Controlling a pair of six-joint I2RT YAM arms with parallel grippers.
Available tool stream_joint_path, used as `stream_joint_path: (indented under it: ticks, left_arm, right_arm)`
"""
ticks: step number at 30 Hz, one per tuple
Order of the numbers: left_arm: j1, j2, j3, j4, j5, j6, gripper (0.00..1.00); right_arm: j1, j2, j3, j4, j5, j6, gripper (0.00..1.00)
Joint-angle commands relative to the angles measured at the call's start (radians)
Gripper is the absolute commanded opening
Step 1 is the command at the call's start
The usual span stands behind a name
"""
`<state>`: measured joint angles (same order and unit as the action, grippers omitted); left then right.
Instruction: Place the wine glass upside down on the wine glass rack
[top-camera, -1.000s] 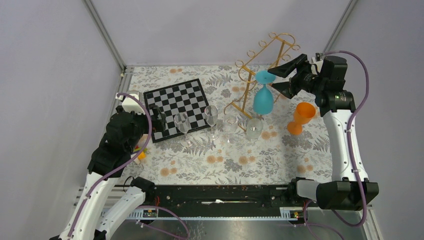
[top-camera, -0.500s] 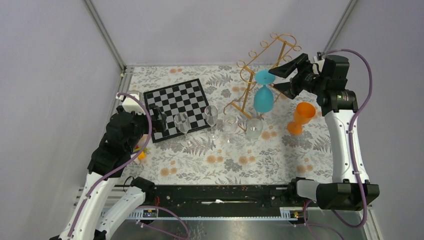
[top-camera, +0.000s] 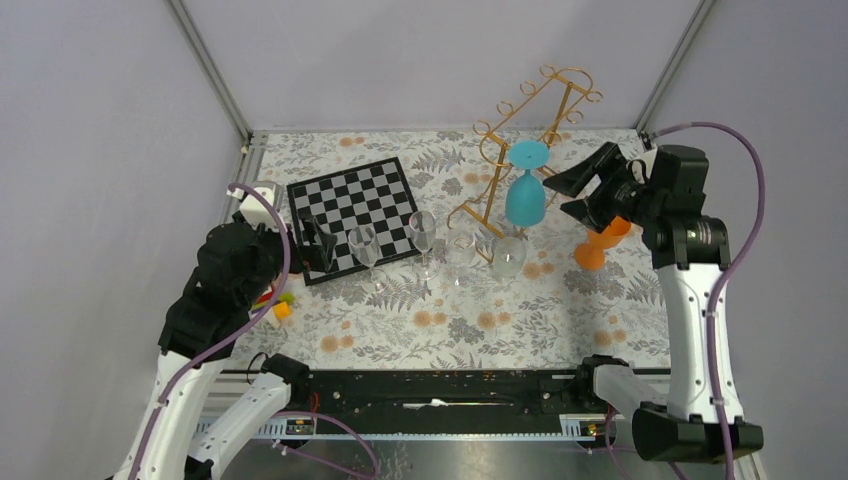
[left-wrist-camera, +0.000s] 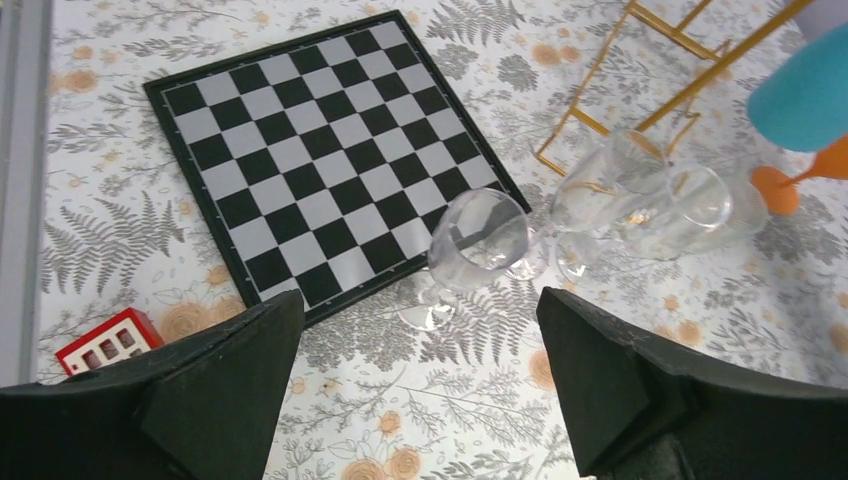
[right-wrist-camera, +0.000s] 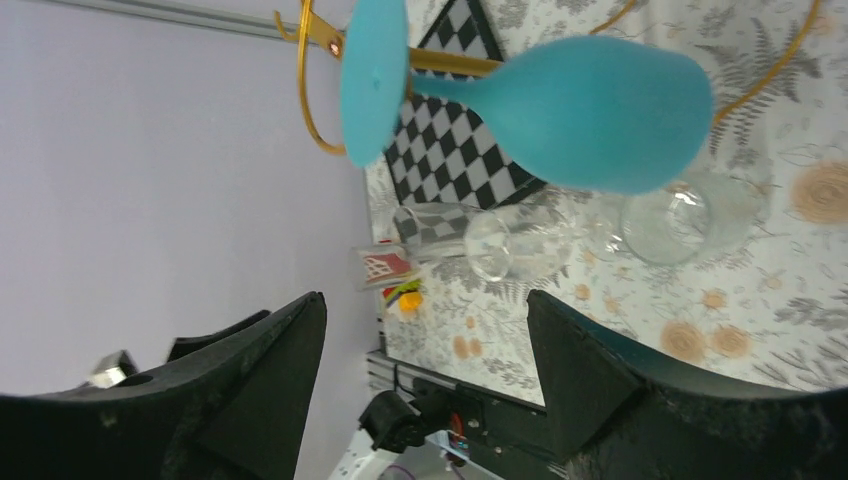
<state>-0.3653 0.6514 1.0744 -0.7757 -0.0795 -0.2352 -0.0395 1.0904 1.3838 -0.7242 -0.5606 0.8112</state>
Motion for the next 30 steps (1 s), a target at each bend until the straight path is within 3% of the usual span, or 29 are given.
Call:
stream_joint_path:
  ticks: [1, 12, 15, 19, 23, 30]
  left_arm:
    - [0.005, 0.015, 0.067, -0.034, 0.125, -0.034, 0.99]
    - [0.005, -0.033, 0.065, -0.014, 0.294, -0.142, 0.99]
    - [0.005, -0.046, 0.051, 0.012, 0.328, -0.178, 0.99]
    - [0.005, -0.078, 0.008, 0.082, 0.365, -0.242, 0.99]
    - [0.005, -0.100, -0.035, 0.142, 0.393, -0.290, 0.99]
    - [0.005, -0.101, -0.082, 0.187, 0.439, -0.359, 0.99]
  right_arm:
    - [0.001, -0.083, -0.047, -0.122, 0.080, -0.148, 0.81]
    - [-0.005, -0.206, -0.231, -0.260, 0.198, -0.326, 0.91]
    - [-0.007, -0.222, -0.284, -0.259, 0.186, -0.347, 0.99]
    - [-0.010, -0.206, -0.316, -0.259, 0.151, -0.384, 1.00]
    - [-0.011, -0.188, -0.293, -0.279, 0.179, -0.421, 0.99]
    - [-0.011, -0.094, -0.144, -0.365, 0.408, -0.488, 1.00]
